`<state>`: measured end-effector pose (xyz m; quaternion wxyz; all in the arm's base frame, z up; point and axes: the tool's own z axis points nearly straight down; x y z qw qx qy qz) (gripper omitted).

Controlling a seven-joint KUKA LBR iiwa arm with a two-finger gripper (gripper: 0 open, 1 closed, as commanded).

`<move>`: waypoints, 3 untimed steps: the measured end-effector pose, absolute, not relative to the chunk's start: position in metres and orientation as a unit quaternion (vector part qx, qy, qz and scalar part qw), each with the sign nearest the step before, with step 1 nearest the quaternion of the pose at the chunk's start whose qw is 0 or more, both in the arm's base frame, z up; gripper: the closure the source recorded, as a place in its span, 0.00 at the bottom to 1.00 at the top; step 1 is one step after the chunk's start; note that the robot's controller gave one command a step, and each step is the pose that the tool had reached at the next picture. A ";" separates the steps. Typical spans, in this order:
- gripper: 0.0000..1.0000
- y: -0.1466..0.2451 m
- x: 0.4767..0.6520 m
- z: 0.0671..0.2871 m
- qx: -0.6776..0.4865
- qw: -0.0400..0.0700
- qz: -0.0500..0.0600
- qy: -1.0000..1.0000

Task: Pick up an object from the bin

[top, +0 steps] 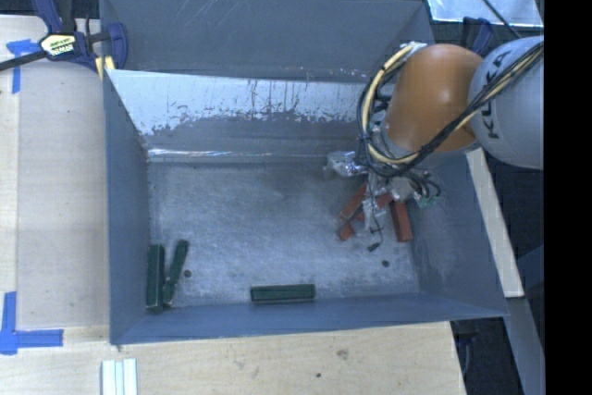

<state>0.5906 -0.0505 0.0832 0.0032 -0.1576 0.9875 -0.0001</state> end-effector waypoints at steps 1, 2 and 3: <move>0.00 -0.067 0.599 0.128 -0.314 0.002 0.000 0.950; 0.00 -0.070 0.592 0.118 -0.347 0.002 0.000 0.938; 0.00 -0.077 0.607 0.090 -0.518 0.002 -0.001 0.855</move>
Offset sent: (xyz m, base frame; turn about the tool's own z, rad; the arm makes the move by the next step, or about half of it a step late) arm -0.0051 -0.0220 0.0168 -0.4314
